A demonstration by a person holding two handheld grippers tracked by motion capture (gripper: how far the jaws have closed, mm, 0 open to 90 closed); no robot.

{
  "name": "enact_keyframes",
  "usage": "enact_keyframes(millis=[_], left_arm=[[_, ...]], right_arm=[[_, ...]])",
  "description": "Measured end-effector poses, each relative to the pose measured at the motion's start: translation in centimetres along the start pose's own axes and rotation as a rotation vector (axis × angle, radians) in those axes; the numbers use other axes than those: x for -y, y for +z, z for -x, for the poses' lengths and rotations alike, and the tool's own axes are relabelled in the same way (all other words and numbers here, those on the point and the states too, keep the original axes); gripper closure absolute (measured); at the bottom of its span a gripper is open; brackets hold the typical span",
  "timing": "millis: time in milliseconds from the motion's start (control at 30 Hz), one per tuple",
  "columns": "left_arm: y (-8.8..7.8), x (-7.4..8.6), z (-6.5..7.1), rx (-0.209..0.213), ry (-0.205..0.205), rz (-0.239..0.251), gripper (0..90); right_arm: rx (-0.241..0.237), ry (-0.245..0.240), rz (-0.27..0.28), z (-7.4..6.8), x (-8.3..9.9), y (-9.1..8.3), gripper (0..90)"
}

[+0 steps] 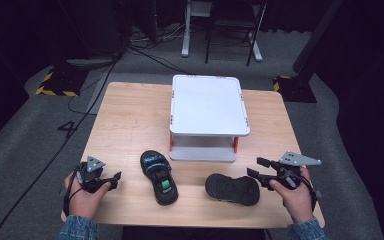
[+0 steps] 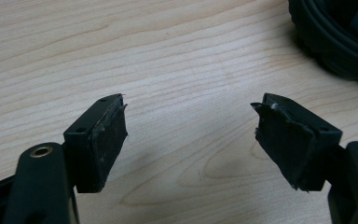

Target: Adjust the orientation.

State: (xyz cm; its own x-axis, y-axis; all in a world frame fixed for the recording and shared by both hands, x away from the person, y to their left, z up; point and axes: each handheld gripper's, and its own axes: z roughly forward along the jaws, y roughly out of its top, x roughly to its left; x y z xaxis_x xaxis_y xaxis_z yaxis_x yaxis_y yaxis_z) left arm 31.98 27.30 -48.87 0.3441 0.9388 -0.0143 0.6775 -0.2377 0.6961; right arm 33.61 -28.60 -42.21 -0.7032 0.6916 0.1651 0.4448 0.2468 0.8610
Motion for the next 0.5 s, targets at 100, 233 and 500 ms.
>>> enact_keyframes(millis=[100,233,500], left_arm=[[0.0,0.0,0.0,0.001,-0.004,0.001,24.4],[-0.1,0.0,-0.1,-0.002,-0.006,0.006,24.4],[0.2,0.3,-0.3,-0.004,-0.006,-0.003,24.4]], right_arm=[[-0.063,-0.039,-0.033,-1.4,-0.4,0.7,34.1],[-0.109,-0.097,-0.072,-3.2,-0.7,1.3,31.6],[-0.222,-0.208,-0.162,-6.1,0.1,2.6,32.7]])
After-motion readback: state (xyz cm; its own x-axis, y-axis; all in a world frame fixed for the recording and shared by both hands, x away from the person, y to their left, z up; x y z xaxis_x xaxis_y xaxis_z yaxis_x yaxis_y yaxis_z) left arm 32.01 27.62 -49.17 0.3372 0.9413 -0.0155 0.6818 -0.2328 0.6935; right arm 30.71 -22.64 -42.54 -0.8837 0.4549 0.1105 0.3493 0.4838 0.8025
